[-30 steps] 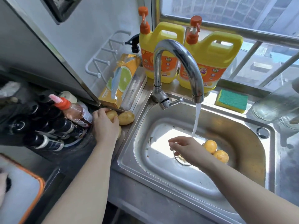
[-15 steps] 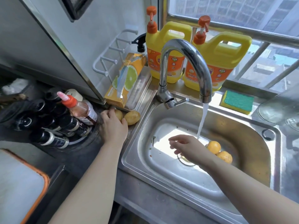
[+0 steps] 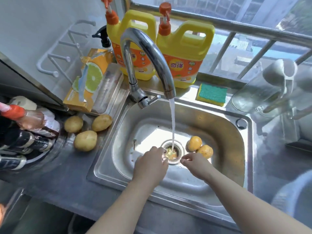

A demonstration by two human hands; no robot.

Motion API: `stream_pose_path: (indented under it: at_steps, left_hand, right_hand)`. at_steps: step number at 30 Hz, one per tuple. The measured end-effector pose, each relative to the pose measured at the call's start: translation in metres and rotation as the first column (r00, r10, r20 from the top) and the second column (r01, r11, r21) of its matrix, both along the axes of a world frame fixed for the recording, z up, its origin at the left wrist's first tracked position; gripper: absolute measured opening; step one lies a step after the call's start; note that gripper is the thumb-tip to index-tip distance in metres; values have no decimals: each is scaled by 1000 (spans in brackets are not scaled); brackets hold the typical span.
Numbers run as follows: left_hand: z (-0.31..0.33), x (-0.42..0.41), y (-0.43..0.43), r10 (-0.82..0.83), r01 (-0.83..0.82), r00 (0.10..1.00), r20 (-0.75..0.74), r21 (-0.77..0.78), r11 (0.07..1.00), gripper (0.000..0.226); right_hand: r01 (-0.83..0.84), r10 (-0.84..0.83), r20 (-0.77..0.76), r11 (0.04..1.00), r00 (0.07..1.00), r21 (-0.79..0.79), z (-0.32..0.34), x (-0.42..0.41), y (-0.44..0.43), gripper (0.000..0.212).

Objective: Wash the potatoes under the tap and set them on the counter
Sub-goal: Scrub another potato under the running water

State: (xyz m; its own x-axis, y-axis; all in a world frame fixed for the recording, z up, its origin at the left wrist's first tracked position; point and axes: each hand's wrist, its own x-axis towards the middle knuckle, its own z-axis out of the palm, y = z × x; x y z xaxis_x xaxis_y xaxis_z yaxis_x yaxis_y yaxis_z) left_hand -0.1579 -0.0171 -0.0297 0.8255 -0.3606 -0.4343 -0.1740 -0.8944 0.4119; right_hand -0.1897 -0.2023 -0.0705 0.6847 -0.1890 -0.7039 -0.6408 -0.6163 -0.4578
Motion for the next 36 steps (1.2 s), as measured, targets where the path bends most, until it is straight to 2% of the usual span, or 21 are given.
stream_pose_path:
  at_steps: [2,4,6,8,11,16,20,22,24,26,28,31,33,34,36]
  left_hand:
    - [-9,-5,-14,-116,144,971,-211,125,982,43]
    - [-14,-9,-22,-140,189,945,-294,145,971,46]
    - [-17,-12,-26,-133,176,950,-281,131,976,47]
    - [-15,-11,-27,-124,154,962,-243,106,982,47]
    - [-17,-8,-27,-99,131,961,-260,107,986,47]
    - [-17,-6,-27,-75,106,955,-287,93,990,47]
    - [-20,-4,-26,-61,85,961,-271,78,993,49]
    - [-22,-3,-24,-50,75,961,-274,81,994,50]
    - [-23,-3,-22,-36,61,958,-283,82,995,51]
    - [-24,-4,-20,-22,45,957,-289,75,996,52]
    - [-26,-4,-19,1,21,951,-310,66,998,53]
    - [-23,-3,-16,67,-58,927,-370,37,998,52]
    - [-17,0,-15,143,-157,903,-405,-3,988,47]
    - [-12,2,-15,194,-227,884,-424,-28,973,44]
    - [-4,4,-15,310,-411,807,-502,-103,906,38]
  right_hand:
    - [-28,22,-61,995,998,-99,-26,-12,-17,43]
    - [-84,63,-97,971,993,-226,-46,-15,-32,48]
    - [-141,109,-108,924,988,-356,-60,-9,-48,47]
    - [-218,181,-125,880,975,-421,-71,2,-62,50]
    - [-362,279,-245,826,928,-431,-84,22,-73,49]
    - [-371,230,-341,818,912,-439,-100,21,-71,47]
    - [-500,323,-420,749,848,-434,-101,8,-68,65]
    - [-583,395,-464,713,792,-388,-100,1,-63,65]
    - [-629,438,-504,713,745,-310,-102,-8,-58,54]
    - [-633,436,-561,744,704,-215,-100,-13,-50,48]
    - [-571,411,-581,813,703,-116,-97,-13,-43,54]
    - [-345,328,-434,938,839,41,-76,-5,-35,61]
    - [-99,157,-303,975,940,199,-52,0,-29,58]
    - [5,70,-244,956,967,295,-36,3,-24,56]
    - [116,-44,-151,854,987,507,-4,6,-15,49]
